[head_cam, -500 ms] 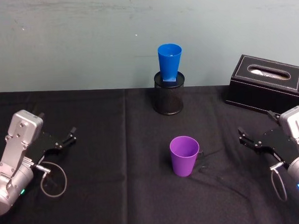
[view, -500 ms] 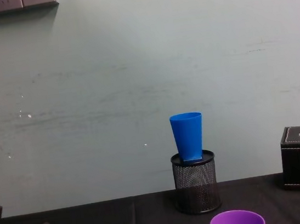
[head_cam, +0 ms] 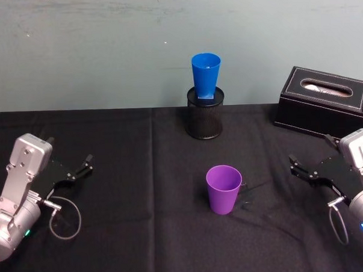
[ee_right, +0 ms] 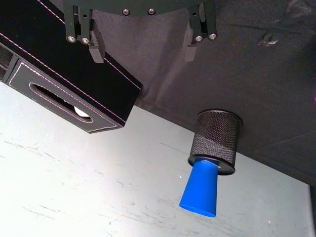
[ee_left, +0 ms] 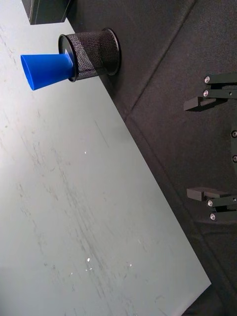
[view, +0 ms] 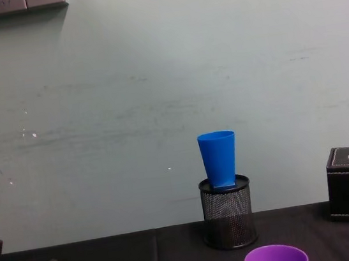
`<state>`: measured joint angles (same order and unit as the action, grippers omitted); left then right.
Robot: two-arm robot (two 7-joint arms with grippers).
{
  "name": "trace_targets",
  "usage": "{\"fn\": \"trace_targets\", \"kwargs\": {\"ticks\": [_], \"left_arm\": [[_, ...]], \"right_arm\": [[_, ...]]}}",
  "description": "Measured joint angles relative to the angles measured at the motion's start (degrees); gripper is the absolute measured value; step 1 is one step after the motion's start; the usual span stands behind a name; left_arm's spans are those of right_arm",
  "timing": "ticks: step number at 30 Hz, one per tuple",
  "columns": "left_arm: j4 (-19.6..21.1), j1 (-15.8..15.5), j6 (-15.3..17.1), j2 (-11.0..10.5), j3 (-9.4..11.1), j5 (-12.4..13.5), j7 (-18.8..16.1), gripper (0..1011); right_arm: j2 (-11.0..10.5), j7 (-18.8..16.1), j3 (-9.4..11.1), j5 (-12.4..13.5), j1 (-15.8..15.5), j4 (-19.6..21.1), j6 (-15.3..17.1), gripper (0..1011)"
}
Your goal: Pick up one cup with a gripper and tap it against the other cup.
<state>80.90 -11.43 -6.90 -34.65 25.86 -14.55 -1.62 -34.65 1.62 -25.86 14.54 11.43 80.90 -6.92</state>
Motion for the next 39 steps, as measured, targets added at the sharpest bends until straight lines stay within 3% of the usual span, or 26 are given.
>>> {"fn": "trace_targets", "kwargs": {"ticks": [39], "left_arm": [[0.0, 0.0, 0.0, 0.0, 0.0, 0.0, 0.0, 1011]], "right_arm": [[0.0, 0.0, 0.0, 0.0, 0.0, 0.0, 0.0, 1004]]}}
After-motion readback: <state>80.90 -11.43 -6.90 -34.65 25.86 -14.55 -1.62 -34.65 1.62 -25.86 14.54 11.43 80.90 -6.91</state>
